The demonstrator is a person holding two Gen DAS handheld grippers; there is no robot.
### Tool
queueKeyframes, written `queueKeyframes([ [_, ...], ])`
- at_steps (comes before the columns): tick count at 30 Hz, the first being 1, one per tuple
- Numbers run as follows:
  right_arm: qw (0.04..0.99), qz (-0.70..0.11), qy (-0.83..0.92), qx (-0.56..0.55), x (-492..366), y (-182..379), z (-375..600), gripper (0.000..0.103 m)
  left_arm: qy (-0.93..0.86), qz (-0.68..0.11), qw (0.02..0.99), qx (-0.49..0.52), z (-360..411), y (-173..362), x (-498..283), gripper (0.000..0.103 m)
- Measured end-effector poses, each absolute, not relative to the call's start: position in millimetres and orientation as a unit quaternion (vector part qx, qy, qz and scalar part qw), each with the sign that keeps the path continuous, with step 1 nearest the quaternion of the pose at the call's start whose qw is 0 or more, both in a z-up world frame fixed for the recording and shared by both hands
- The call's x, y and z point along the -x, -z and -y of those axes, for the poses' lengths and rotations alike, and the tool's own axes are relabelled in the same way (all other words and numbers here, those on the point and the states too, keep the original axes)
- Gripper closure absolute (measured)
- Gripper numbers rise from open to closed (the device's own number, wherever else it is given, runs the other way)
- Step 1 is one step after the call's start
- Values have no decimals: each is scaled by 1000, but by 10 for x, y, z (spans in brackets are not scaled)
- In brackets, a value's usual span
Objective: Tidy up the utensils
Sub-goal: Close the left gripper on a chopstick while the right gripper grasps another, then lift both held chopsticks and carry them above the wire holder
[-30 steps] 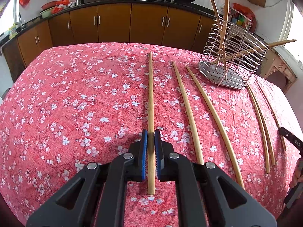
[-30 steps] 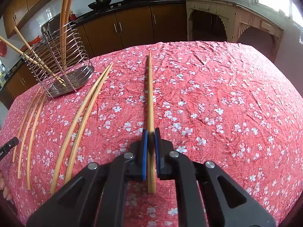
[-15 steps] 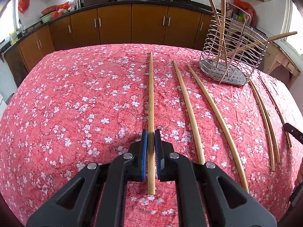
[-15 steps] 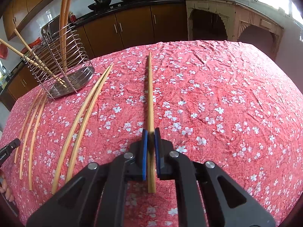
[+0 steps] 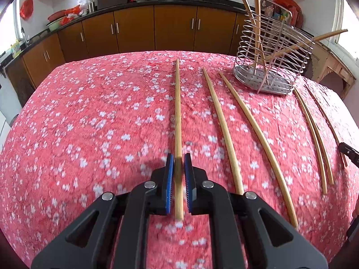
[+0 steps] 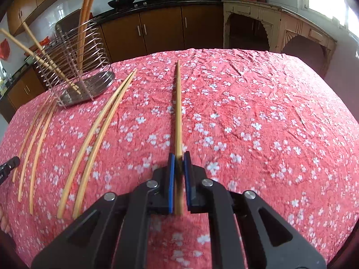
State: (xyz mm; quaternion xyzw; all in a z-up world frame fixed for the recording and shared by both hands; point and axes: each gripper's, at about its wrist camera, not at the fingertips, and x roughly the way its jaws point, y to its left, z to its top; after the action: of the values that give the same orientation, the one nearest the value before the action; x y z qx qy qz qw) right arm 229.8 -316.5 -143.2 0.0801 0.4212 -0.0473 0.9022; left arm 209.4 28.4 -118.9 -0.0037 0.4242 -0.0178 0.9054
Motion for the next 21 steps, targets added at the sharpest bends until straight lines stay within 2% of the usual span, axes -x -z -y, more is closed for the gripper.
queueKeyframes([
  [10, 903, -416, 41, -97, -2138, 1405, 3246, 95, 14, -424, 906, 2, -300, 1185, -1953, 96],
  [14, 917, -384, 41, -96, -1973, 1226, 3303, 95, 23, -409, 912, 9, -339, 1074, -1828, 96],
  [21, 948, -301, 40, -98, -1749, 719, 3383, 95, 45, -339, 939, 30, -421, 614, -1579, 96],
])
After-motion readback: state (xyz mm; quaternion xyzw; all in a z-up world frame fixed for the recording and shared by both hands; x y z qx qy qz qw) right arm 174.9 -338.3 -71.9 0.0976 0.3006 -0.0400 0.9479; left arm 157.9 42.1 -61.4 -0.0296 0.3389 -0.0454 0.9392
